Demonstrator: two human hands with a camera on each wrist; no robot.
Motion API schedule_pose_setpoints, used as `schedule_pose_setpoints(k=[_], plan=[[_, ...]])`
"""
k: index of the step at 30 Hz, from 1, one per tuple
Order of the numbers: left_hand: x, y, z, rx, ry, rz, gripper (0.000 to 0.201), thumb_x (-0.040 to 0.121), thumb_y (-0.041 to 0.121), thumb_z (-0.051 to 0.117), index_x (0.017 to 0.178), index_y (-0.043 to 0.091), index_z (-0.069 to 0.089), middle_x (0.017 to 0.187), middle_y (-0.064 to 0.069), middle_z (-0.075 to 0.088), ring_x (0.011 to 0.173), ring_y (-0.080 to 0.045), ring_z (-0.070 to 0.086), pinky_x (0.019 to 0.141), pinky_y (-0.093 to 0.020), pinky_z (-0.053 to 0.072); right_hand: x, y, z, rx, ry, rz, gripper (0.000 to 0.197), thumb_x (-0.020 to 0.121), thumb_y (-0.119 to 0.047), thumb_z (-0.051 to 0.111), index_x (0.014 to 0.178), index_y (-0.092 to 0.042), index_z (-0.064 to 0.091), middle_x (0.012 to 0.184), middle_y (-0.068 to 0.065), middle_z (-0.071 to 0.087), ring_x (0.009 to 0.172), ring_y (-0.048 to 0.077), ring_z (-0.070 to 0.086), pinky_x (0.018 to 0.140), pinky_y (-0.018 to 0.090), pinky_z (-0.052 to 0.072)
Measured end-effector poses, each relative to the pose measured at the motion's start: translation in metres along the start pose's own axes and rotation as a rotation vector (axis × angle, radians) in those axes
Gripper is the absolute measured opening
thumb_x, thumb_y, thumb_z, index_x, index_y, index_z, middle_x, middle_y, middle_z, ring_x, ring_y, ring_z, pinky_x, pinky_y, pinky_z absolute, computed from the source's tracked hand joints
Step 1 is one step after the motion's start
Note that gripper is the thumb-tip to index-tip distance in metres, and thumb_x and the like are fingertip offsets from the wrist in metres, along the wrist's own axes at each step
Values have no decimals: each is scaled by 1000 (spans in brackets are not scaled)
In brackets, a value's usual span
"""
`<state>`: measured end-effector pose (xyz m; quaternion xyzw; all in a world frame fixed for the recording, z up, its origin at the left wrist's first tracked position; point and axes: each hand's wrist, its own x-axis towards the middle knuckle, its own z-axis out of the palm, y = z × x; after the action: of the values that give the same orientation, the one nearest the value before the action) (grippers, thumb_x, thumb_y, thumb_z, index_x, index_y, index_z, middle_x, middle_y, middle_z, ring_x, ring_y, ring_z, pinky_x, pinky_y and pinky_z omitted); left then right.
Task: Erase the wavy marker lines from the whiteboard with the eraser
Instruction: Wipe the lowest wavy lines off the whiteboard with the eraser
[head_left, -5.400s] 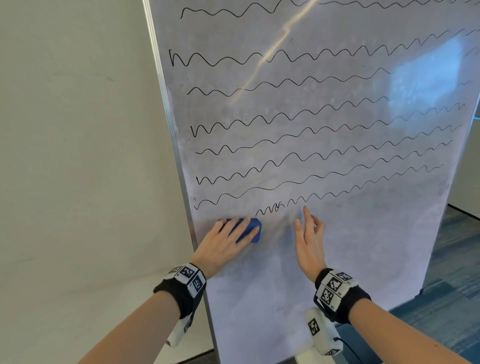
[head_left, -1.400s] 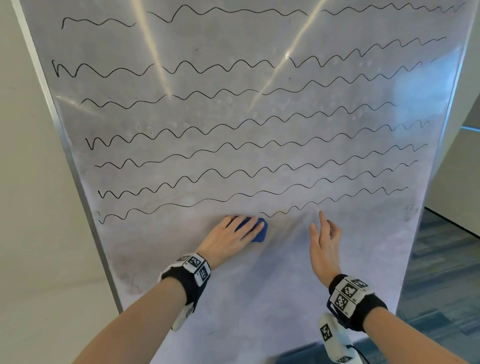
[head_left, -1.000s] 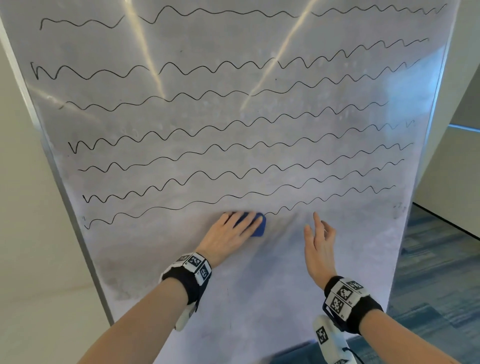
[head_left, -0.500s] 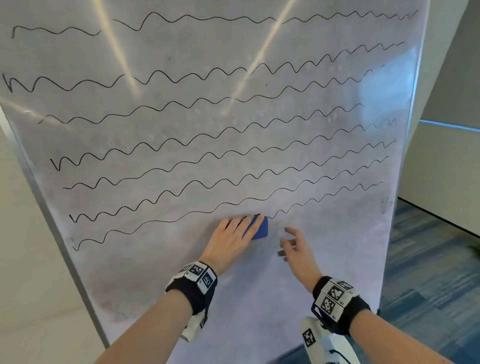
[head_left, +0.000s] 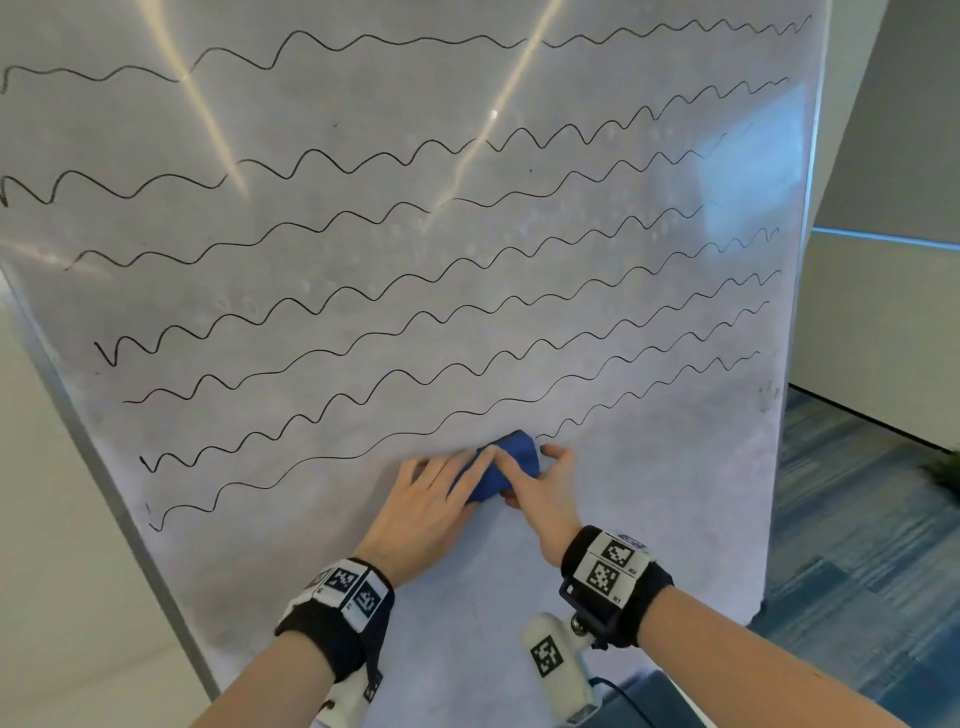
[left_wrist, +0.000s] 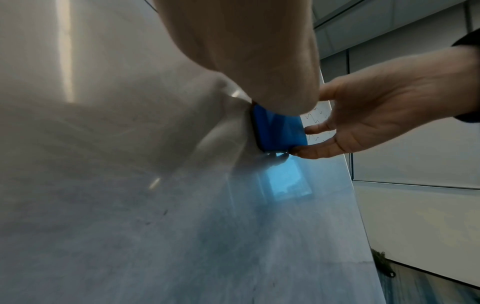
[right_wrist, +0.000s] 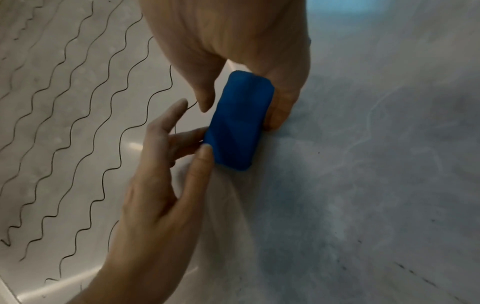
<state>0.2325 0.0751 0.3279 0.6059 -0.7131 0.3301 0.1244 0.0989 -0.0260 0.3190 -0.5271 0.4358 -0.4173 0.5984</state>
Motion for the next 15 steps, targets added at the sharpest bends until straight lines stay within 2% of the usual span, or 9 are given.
schedule_pose_setpoints(k=[1, 3, 5, 7, 9, 12, 15], plan=[[-3, -1, -2, -25, 12, -7, 55, 92, 30, 45, 143, 11, 37, 122, -3, 61, 101, -19, 59, 88, -36, 33, 2, 5, 4, -27, 37, -4, 92, 38, -78, 76, 107, -34, 34, 108, 9, 60, 95, 24, 64, 80, 41, 56], [-6, -2, -6, -67, 27, -22, 52, 93, 30, 38, 142, 12, 40, 122, -2, 63, 101, -17, 59, 93, -38, 32, 0, 6, 12, -57, 97, -29, 91, 36, -78, 76, 104, -32, 36, 108, 6, 57, 98, 23, 60, 83, 43, 54], [-5, -2, -8, -70, 37, -48, 53, 93, 33, 39, 141, 12, 42, 128, -3, 61, 113, -19, 54, 98, -41, 30, -8, 0, 15, -69, 135, -51, 82, 46, -63, 80, 106, -27, 36, 110, 5, 52, 102, 22, 55, 87, 42, 51], [-4, -3, -8, -55, 39, -60, 53, 93, 35, 39, 141, 12, 46, 135, -5, 56, 124, -21, 46, 101, -43, 29, -8, -3, 13, -74, 140, -67, 71, 58, -39, 84, 107, -23, 35, 113, 5, 45, 105, 21, 48, 90, 37, 47], [-3, -3, -8, -51, 32, -50, 52, 94, 35, 39, 140, 13, 49, 137, -6, 54, 126, -23, 43, 102, -44, 29, 1, -6, 1, -98, 159, -117, 69, 60, -26, 84, 108, -22, 34, 114, 7, 42, 104, 22, 47, 89, 35, 47], [-5, -6, -7, -39, 19, -42, 52, 95, 36, 40, 141, 12, 48, 138, -7, 54, 127, -24, 42, 103, -44, 29, 27, -11, -27, -139, 244, -208, 76, 56, -32, 84, 111, -25, 32, 115, 10, 49, 106, 26, 53, 91, 46, 48], [-10, -10, -7, -33, 1, -38, 53, 96, 35, 38, 143, 13, 46, 140, -7, 52, 130, -23, 42, 105, -44, 28, 40, -13, -47, -185, 248, -236, 69, 69, -27, 81, 119, -21, 34, 120, 7, 47, 112, 23, 50, 97, 44, 44]])
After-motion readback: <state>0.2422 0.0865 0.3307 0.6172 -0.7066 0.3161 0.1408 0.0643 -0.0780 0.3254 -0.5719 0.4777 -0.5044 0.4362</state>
